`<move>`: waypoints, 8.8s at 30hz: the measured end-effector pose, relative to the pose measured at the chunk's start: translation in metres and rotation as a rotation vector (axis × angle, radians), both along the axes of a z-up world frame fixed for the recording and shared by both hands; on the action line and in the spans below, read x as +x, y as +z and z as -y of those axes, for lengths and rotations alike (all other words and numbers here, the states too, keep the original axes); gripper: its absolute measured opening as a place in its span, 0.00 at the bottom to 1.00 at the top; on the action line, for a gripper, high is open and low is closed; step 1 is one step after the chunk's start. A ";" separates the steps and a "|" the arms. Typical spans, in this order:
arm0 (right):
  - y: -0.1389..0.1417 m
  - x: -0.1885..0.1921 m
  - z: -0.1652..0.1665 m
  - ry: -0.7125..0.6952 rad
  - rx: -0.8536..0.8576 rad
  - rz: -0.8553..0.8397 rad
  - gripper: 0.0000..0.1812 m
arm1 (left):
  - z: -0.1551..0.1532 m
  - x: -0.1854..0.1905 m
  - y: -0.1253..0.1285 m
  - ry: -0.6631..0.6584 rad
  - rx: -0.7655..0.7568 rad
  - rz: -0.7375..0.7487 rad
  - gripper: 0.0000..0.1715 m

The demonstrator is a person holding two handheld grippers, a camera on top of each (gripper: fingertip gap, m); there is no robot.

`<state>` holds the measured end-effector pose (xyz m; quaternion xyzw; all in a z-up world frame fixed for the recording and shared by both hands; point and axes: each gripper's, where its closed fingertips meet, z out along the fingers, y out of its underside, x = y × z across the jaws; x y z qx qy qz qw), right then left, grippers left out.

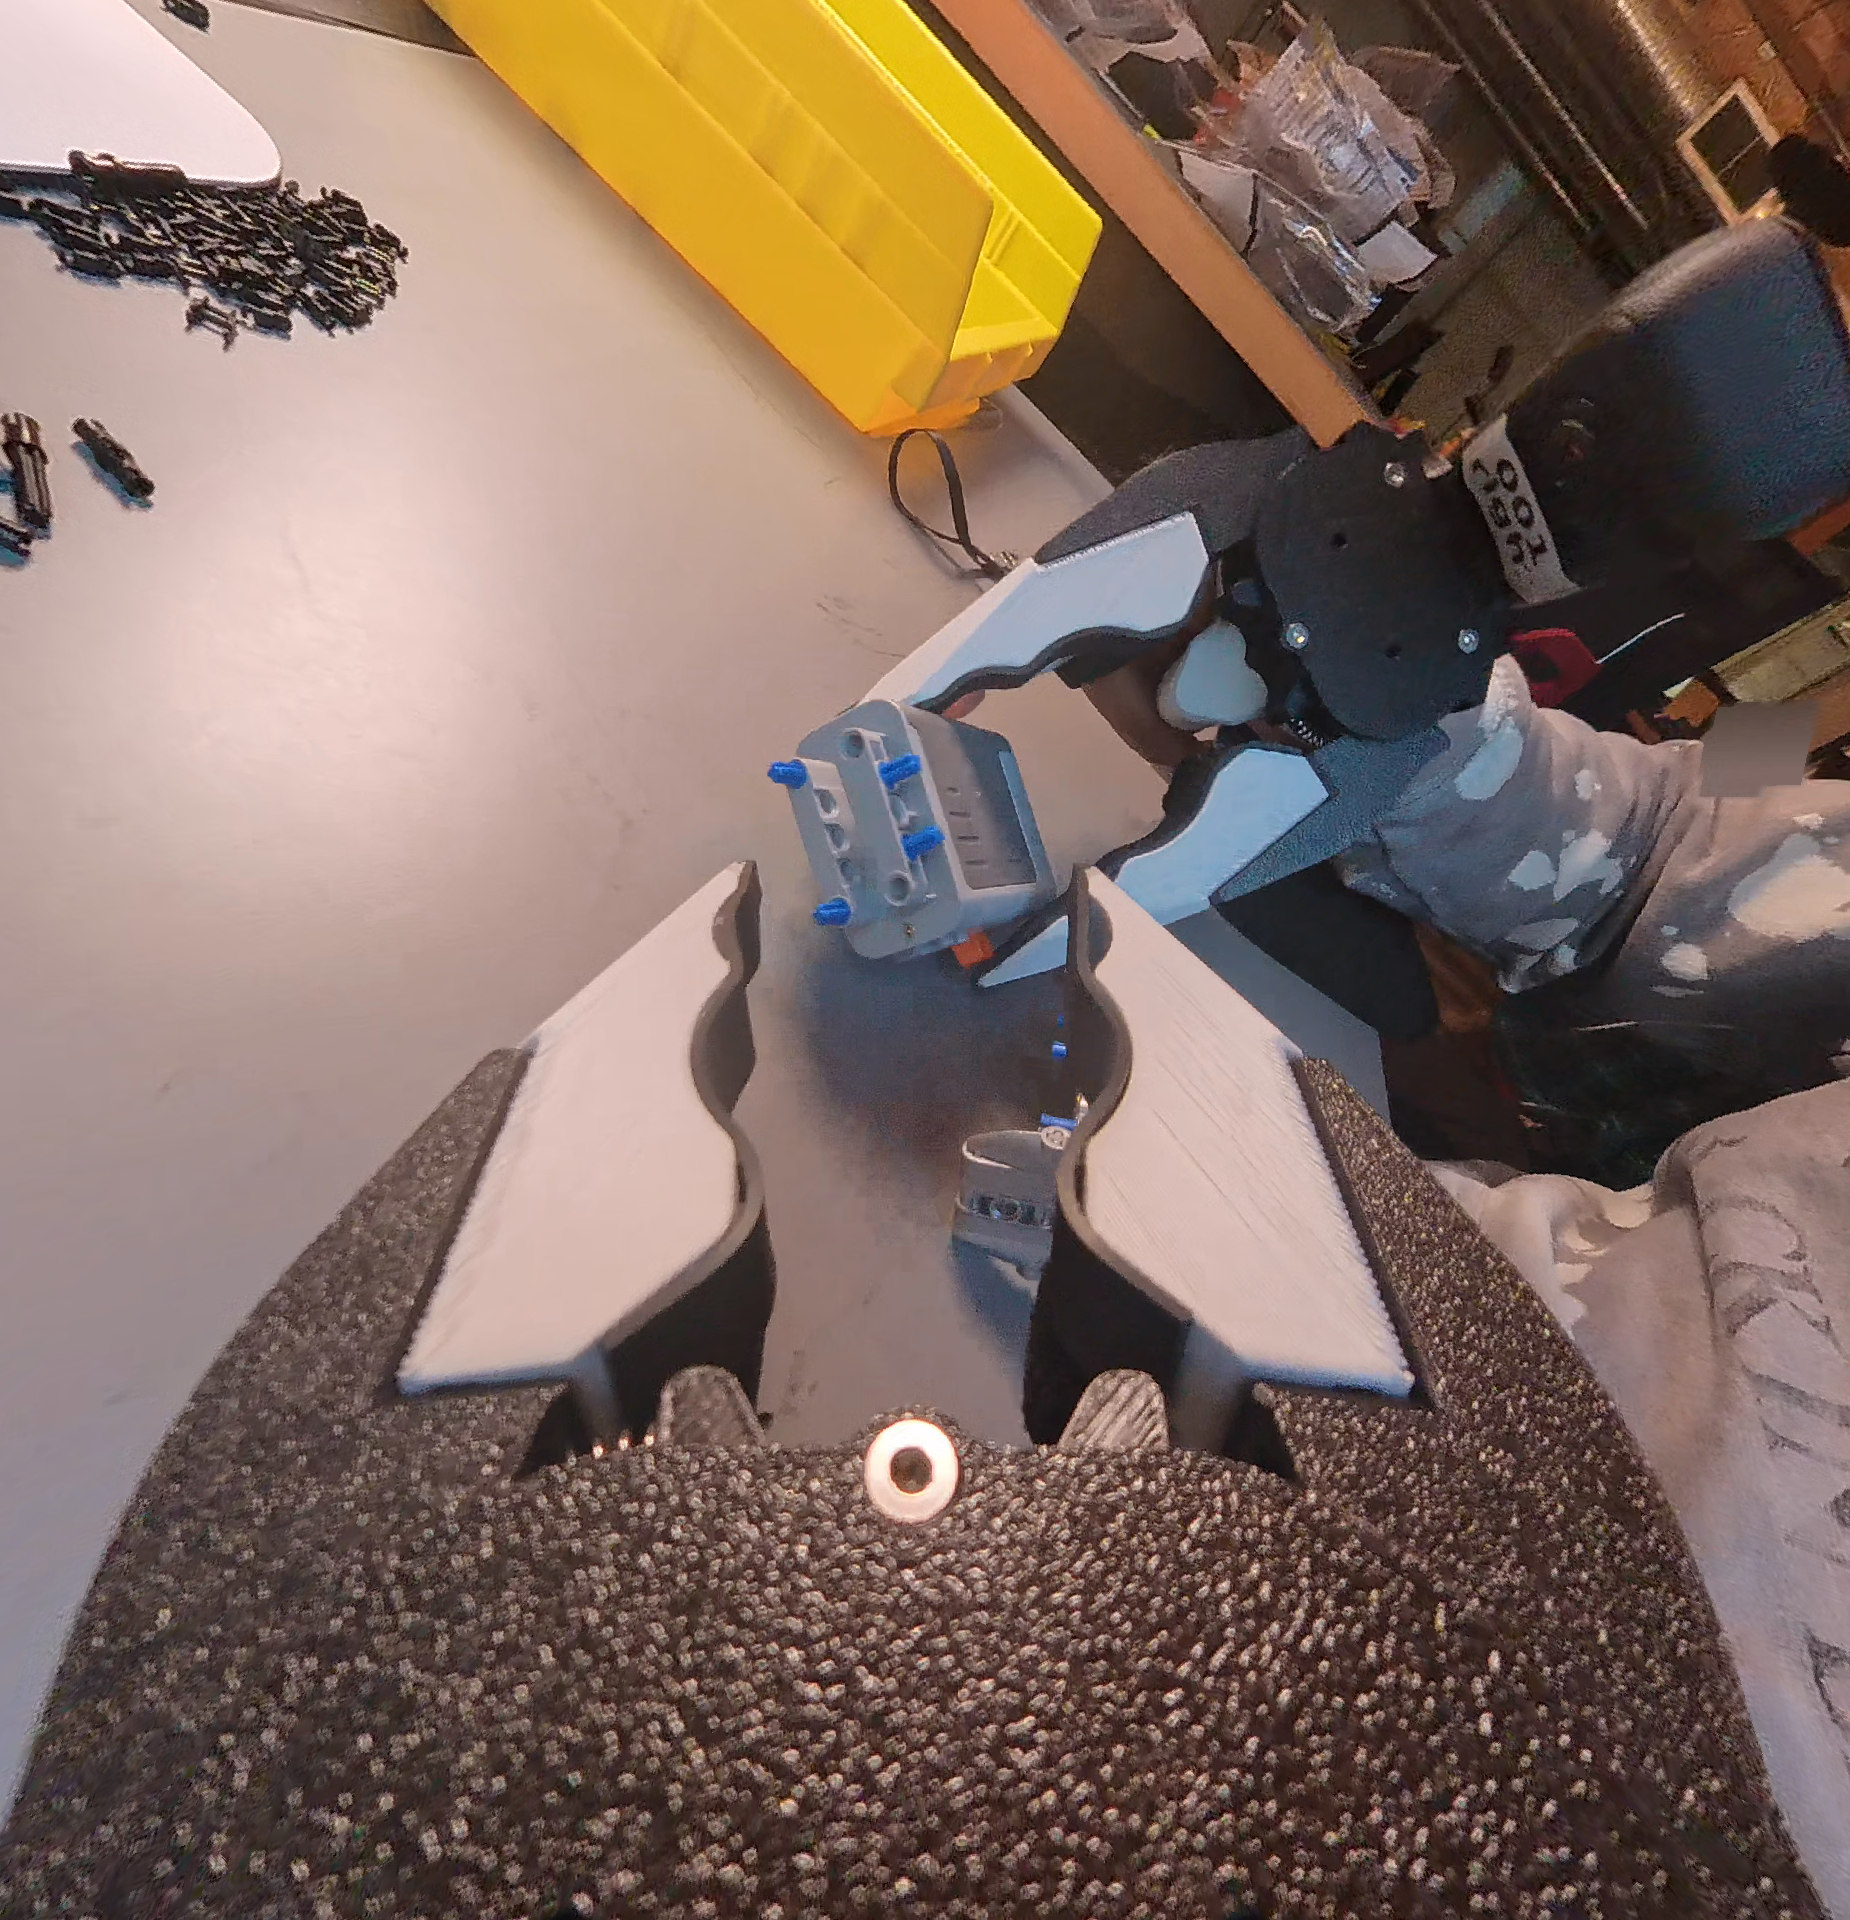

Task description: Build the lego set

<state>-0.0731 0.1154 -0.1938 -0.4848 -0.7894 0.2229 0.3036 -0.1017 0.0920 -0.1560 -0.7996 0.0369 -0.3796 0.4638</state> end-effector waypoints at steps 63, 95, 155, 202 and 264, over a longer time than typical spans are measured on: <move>0.048 0.037 0.093 0.141 -0.896 -0.025 0.41 | 0.063 0.038 0.052 -0.320 0.353 -0.213 0.23; 0.011 0.048 0.083 0.134 -0.482 0.092 0.41 | 0.079 0.061 -0.003 -0.435 0.251 -0.492 0.28; 0.010 0.052 0.077 0.252 -0.279 0.261 0.37 | 0.079 0.059 -0.016 -0.404 0.200 -0.544 0.13; 0.020 0.060 0.057 0.087 -0.262 0.595 0.41 | 0.059 0.043 -0.001 -0.176 0.235 -0.516 0.22; 0.011 0.089 0.067 0.248 -0.180 0.865 0.41 | 0.055 0.053 0.026 -0.252 0.300 -0.374 0.10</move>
